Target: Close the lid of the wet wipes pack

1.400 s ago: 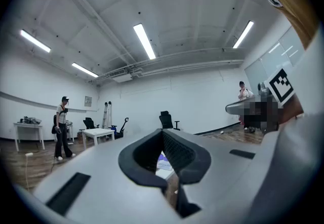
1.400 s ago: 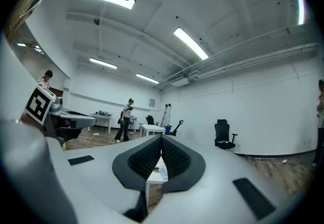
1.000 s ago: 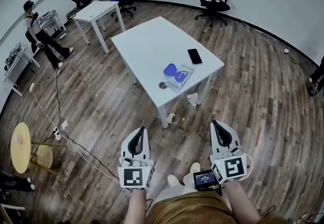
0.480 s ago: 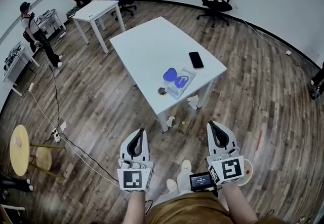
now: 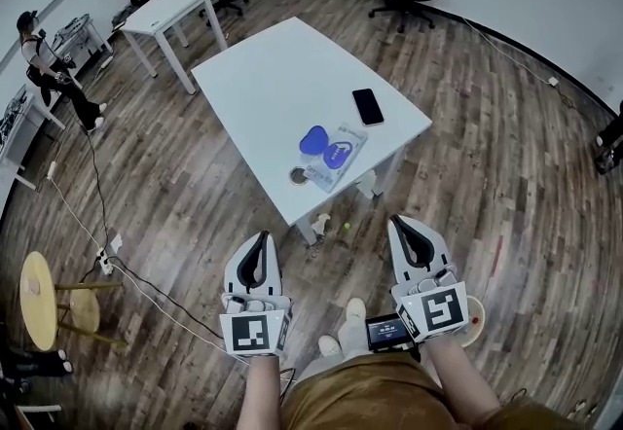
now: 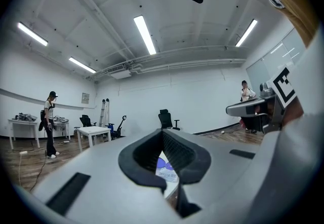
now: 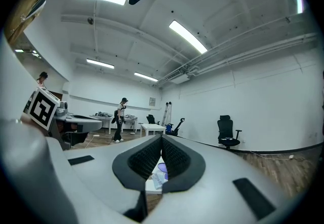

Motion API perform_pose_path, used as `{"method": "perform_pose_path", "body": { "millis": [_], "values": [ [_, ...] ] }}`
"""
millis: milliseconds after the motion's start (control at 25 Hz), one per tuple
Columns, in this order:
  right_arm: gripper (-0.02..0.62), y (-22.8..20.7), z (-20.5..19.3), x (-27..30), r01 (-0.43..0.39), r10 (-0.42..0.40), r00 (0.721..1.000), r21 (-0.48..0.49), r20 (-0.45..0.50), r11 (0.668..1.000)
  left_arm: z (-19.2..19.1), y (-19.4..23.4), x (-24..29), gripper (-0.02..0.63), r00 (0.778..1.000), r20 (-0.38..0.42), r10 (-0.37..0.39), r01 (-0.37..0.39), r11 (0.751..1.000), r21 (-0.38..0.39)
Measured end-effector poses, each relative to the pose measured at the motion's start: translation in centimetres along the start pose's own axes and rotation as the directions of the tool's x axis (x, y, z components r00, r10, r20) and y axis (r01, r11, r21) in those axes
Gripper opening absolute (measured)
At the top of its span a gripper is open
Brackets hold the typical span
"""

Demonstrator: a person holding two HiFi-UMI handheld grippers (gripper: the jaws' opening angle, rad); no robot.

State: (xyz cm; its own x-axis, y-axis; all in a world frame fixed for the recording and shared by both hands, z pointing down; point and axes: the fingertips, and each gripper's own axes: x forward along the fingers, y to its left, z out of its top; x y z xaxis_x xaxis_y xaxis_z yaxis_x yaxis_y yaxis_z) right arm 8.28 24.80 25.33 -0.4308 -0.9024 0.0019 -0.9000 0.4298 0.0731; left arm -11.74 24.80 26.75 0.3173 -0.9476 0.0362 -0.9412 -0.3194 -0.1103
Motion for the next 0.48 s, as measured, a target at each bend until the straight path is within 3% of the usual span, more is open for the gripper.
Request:
{"method": "perform_pose_path", "body": {
  "millis": [240, 480],
  "values": [
    [0.008, -2.9, -0.7, 1.1, 0.014, -0.014, 1.0, 0.039, -0.005, 0.999, -0.1, -1.3, 3.0, 0.006, 0.999, -0.047, -0.024, 0.026, 0.999, 0.038],
    [0.008, -5.5, -0.8, 2.3, 0.015, -0.016, 1.0, 0.058, 0.02, 0.998, -0.1, -1.9, 5.6, 0.006, 0.999, -0.032, -0.016, 0.018, 0.999, 0.05]
  ]
}}
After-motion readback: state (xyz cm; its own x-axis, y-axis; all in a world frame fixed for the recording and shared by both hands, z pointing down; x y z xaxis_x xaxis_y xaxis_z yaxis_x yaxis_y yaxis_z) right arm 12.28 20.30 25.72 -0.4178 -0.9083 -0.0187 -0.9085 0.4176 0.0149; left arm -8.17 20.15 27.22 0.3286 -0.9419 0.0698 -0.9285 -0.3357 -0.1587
